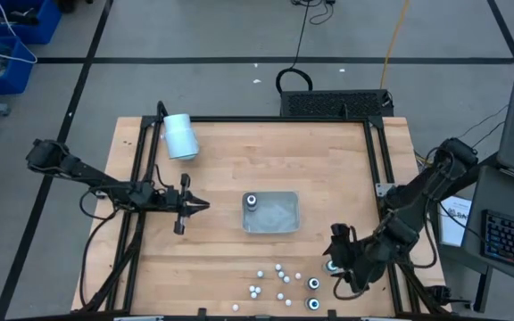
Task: Pick & Place food coloring
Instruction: Put the large green food coloring bottle into the bin
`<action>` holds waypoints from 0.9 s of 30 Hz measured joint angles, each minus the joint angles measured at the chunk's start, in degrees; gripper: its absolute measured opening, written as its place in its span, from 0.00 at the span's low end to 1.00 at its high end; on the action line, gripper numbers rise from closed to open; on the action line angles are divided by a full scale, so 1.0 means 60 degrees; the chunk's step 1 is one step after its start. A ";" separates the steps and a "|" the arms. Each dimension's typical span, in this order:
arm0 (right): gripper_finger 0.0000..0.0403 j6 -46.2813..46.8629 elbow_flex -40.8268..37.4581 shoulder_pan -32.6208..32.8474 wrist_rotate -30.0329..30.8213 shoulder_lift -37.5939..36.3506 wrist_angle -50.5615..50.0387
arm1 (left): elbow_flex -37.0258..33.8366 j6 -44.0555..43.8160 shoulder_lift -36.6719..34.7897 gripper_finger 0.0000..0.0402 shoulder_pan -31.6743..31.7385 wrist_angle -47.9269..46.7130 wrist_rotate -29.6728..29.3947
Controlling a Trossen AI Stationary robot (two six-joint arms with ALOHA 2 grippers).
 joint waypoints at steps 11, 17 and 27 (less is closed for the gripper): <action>0.77 0.0564 -0.0784 0.0330 0.0273 -0.0060 0.0175 | 0.0000 0.0004 0.0000 0.09 0.0001 -0.0032 -0.0003; 0.77 0.1252 -0.1486 0.0348 0.0238 -0.0060 0.0308 | 0.0000 0.0004 0.0000 0.09 0.0000 -0.0032 -0.0005; 0.77 0.1178 -0.2596 0.0388 0.0219 -0.0060 0.1869 | 0.0000 0.0006 0.0000 0.09 0.0000 -0.0057 -0.0007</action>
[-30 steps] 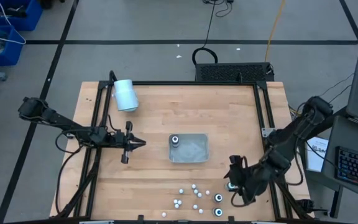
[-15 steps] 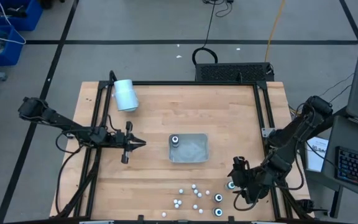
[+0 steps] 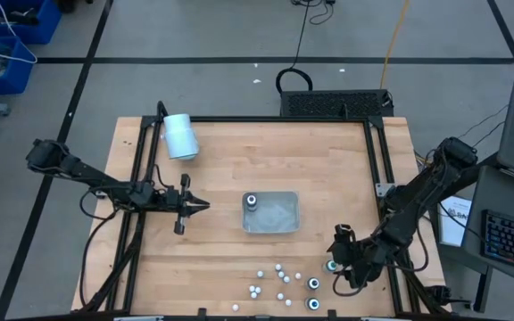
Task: Pick & Place food coloring
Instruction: Put the large green food coloring bottle into the bin
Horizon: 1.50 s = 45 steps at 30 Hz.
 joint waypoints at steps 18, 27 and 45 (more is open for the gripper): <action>0.56 -0.0317 -0.0387 0.0000 0.0018 0.0000 0.0708 | 0.0004 0.0001 0.0004 0.09 0.0000 -0.0121 -0.0018; 0.39 -0.0320 -0.0387 0.0003 0.0022 0.0000 0.0709 | 0.0004 0.0002 0.0004 0.09 0.0000 -0.0190 -0.0018; 0.27 -0.1363 0.0109 -0.0418 0.1066 -0.0169 0.0363 | 0.0004 0.0005 0.0002 0.09 0.0001 -0.0179 -0.0034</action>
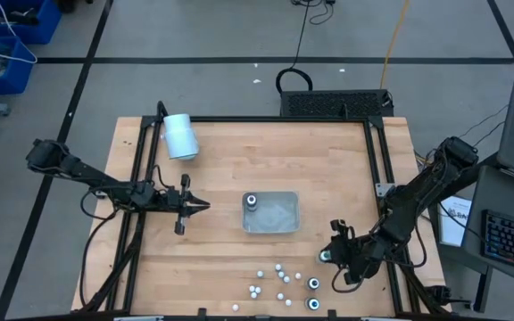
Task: Pick & Place food coloring
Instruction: Put the large green food coloring bottle into the bin
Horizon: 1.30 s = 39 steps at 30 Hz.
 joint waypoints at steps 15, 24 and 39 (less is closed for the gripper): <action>0.27 -0.2109 0.2503 -0.1960 -0.0032 -0.0200 -0.1577 | 0.0000 0.0062 0.0001 0.09 -0.0001 0.0004 -0.0025; 0.27 -0.3795 0.3014 -0.3200 -0.0638 0.0538 -0.0706 | 0.0004 0.0069 -0.0002 0.09 -0.0001 0.0007 -0.0025; 0.27 -0.5890 0.5018 -0.4774 -0.1081 0.2997 0.0148 | 0.0004 0.0120 0.0001 0.09 -0.0001 0.0004 -0.0181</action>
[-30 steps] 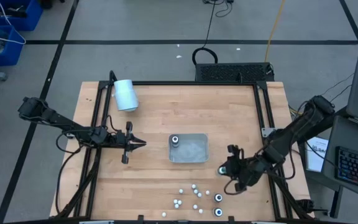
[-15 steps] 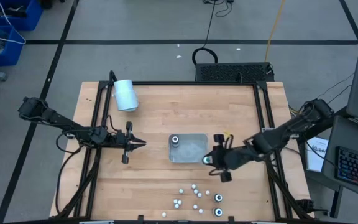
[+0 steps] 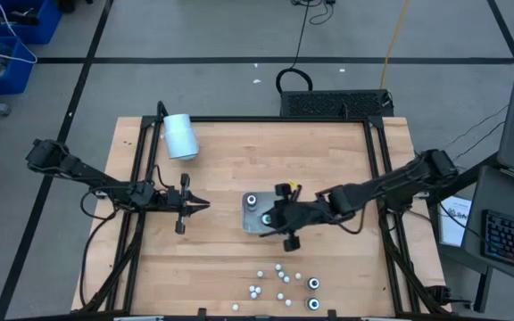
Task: Pick & Place food coloring
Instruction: Put the large green food coloring bottle into the bin
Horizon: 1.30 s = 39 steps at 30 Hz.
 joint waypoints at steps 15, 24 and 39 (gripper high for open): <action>0.27 -0.0002 0.0649 -0.0849 -0.0004 0.1927 0.0689 | 0.0000 0.0116 0.0000 0.09 0.0002 -0.0007 -0.0004; 0.27 0.0317 0.0661 -0.1255 -0.0779 0.2227 0.0679 | 0.0000 0.0199 0.0000 0.09 0.0003 -0.0007 -0.0004; 0.29 0.0509 0.0646 -0.1303 -0.0781 0.3042 0.1121 | 0.0000 0.0210 0.0000 0.09 0.0001 -0.0020 -0.0011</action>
